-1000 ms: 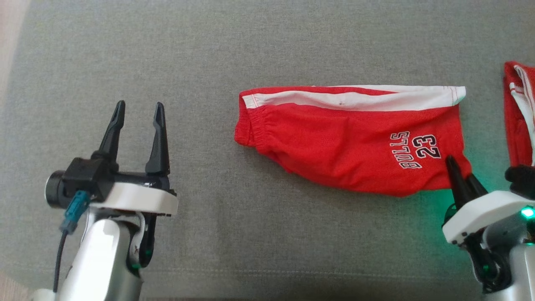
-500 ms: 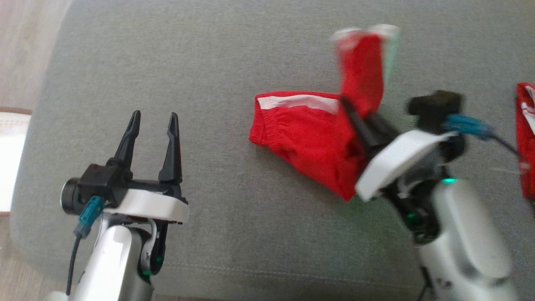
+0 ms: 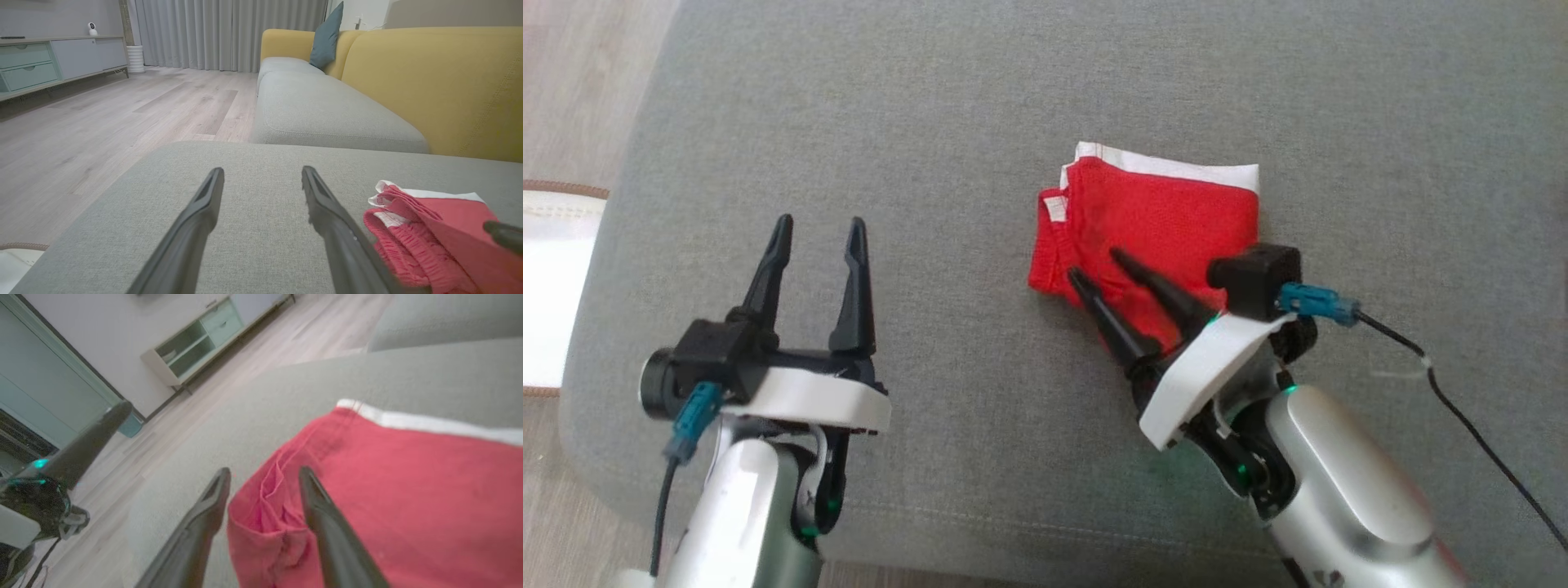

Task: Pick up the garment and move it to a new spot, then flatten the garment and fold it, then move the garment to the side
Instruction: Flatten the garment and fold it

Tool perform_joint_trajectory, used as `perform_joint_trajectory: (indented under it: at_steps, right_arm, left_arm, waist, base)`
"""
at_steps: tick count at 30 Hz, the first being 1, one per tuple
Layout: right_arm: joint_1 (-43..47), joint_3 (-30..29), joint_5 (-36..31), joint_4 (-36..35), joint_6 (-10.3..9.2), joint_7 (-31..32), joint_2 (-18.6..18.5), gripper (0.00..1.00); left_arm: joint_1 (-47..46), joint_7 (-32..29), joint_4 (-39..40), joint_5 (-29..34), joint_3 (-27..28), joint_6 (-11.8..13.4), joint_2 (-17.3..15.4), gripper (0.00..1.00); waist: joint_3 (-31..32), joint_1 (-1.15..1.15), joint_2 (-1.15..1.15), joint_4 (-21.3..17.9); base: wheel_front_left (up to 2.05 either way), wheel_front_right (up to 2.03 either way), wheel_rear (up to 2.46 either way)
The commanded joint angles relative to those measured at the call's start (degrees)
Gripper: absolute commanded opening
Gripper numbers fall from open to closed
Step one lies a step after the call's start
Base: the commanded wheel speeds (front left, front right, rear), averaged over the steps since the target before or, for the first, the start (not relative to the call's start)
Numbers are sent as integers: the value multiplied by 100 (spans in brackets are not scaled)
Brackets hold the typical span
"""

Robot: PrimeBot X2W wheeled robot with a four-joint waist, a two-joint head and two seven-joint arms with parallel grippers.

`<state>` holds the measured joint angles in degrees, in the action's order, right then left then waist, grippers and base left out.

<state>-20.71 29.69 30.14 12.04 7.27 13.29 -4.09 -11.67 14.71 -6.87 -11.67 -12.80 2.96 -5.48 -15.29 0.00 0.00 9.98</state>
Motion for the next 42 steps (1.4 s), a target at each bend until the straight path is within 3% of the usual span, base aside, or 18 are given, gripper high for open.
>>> perform_joint_trajectory:
  at_steps: [1,7,10,16,19,28,42]
  right_arm:
    - [-239,114,-69,-262,22,-198,120,100]
    - [-166,-302,-574,-683,22,-1017,13,100]
    - [202,-1212,-969,-1018,22,-1218,-171,100]
    - [1138,-2722,-1453,-1624,22,-1056,-304,100]
    - [1529,-3100,-1572,-1872,22,-960,-258,100]
    - [2090,-3297,-1657,-2333,22,-753,-112,100]
    - [2310,-3275,-1743,-2443,22,-600,-73,100]
  left_arm:
    - [-87,29,197,55,224,-23,-68,100]
    - [-59,29,205,142,289,-2,-111,100]
    - [-21,29,217,175,334,17,-153,100]
    - [96,29,228,185,390,49,-236,100]
    - [194,28,223,170,412,68,-277,100]
    - [459,-85,327,134,448,147,-386,100]
    - [651,-145,320,114,382,194,-462,100]
  waist:
    - [-4,0,0,-30]
    - [64,0,0,-231]
    - [133,0,0,-396]
    - [255,0,0,-642]
    - [350,0,0,-735]
    - [527,0,0,-872]
    - [817,0,0,-882]
  base:
    - [0,0,0]
    - [0,0,0]
    - [0,0,0]
    - [0,0,0]
    - [0,0,0]
    - [0,0,0]
    - [0,0,0]
